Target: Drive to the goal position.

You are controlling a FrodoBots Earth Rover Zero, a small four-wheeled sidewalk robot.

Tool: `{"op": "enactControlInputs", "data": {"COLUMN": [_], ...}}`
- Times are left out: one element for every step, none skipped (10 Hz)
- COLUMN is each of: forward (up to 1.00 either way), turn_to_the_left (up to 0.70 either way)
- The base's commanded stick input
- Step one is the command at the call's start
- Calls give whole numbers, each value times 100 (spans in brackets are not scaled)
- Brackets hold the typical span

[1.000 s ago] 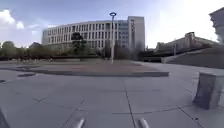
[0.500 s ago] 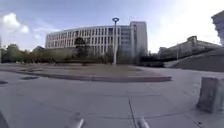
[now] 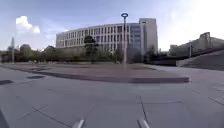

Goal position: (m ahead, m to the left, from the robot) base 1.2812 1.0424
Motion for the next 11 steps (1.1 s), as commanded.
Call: {"op": "enactControlInputs", "data": {"forward": [100, 100, 100, 100, 65, 25, 96, 100, 100, 100, 100], "turn_to_the_left": [27, 27, 27, 27, 18, 7, 26, 27, 27, 27, 27]}}
